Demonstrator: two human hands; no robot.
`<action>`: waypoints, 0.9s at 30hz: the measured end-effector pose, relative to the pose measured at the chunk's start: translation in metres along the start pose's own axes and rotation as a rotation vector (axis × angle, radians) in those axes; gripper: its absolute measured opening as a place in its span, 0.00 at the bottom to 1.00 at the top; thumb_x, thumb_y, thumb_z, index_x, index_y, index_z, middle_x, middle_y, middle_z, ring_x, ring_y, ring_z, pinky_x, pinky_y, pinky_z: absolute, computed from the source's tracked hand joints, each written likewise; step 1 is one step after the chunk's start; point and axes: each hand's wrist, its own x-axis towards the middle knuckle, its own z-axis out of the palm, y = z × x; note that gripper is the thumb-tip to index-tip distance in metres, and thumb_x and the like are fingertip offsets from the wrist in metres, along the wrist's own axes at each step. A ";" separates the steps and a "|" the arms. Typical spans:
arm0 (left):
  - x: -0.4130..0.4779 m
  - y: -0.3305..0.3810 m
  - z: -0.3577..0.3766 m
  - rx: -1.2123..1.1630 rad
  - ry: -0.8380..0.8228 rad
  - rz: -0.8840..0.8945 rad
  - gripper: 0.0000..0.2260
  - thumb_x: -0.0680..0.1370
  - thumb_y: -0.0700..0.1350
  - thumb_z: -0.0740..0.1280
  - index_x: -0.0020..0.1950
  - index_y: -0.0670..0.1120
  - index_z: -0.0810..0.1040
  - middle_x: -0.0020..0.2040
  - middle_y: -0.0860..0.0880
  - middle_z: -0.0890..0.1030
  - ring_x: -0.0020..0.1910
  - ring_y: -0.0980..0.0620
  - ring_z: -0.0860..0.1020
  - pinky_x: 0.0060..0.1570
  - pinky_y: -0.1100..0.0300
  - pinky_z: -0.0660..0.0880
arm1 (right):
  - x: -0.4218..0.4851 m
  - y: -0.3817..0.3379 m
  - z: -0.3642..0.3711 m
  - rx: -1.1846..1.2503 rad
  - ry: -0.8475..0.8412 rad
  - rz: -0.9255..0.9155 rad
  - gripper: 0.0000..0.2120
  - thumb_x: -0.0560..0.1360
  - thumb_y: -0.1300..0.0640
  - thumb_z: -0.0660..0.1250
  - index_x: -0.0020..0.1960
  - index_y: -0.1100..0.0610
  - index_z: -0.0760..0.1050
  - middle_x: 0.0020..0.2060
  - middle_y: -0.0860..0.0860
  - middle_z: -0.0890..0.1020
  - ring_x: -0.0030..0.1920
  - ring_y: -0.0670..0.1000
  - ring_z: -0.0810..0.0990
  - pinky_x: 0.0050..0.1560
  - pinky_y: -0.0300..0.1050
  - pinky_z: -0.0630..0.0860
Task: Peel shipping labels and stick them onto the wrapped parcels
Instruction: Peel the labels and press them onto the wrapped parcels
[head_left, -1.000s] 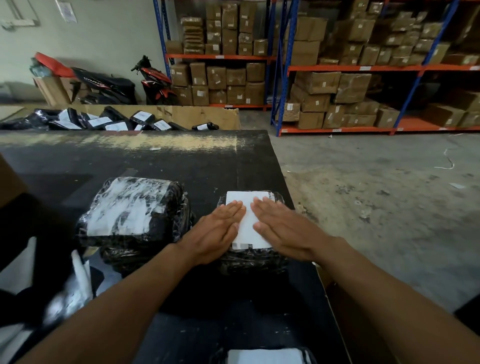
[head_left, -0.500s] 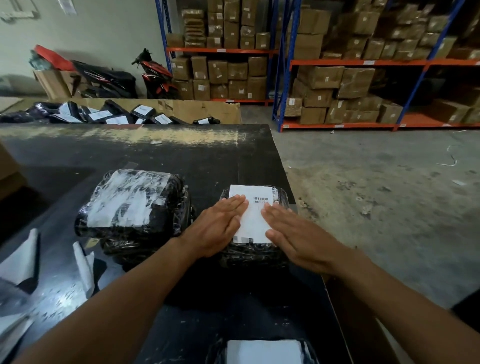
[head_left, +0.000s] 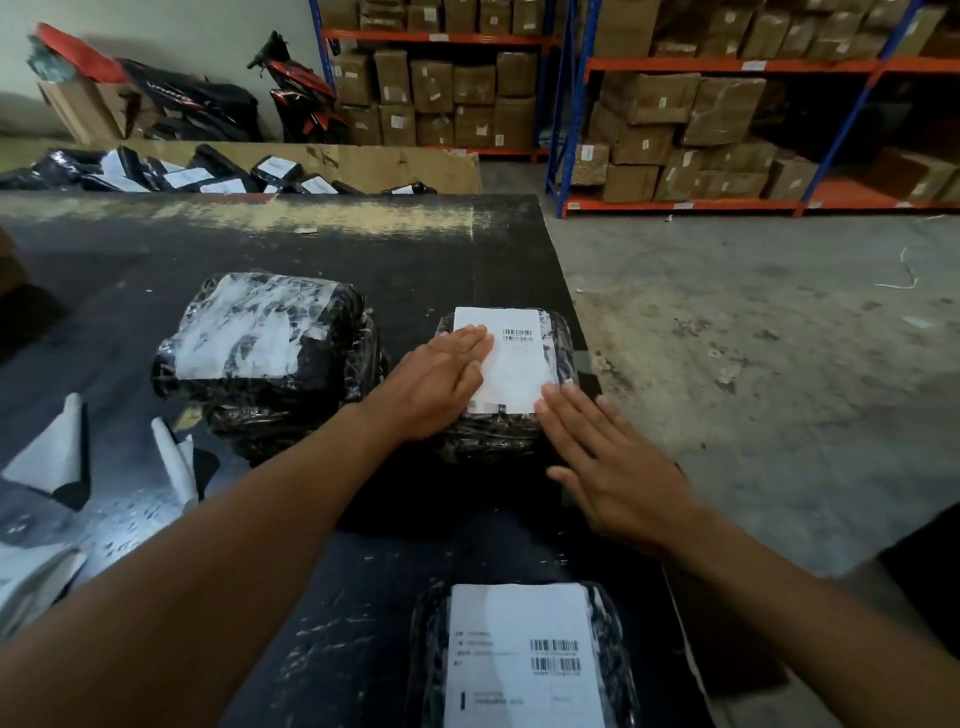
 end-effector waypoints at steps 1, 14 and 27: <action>0.000 0.001 0.001 -0.002 0.012 -0.012 0.30 0.77 0.51 0.47 0.77 0.42 0.62 0.78 0.45 0.61 0.77 0.51 0.58 0.74 0.63 0.49 | -0.012 0.004 -0.001 0.008 0.034 -0.019 0.28 0.84 0.47 0.43 0.78 0.61 0.54 0.77 0.59 0.60 0.78 0.58 0.58 0.75 0.56 0.57; 0.000 0.005 0.010 -0.018 0.051 -0.051 0.28 0.78 0.50 0.47 0.77 0.43 0.62 0.78 0.45 0.62 0.77 0.51 0.57 0.75 0.58 0.51 | -0.015 0.013 -0.002 0.151 0.050 0.032 0.26 0.84 0.48 0.44 0.76 0.61 0.61 0.76 0.57 0.64 0.77 0.55 0.60 0.74 0.57 0.64; -0.003 0.006 -0.007 0.017 -0.081 0.011 0.23 0.85 0.47 0.49 0.79 0.43 0.54 0.80 0.47 0.52 0.79 0.54 0.49 0.74 0.61 0.42 | 0.064 0.013 -0.017 0.410 -0.089 0.180 0.25 0.85 0.51 0.48 0.80 0.56 0.51 0.80 0.50 0.53 0.79 0.47 0.45 0.72 0.36 0.38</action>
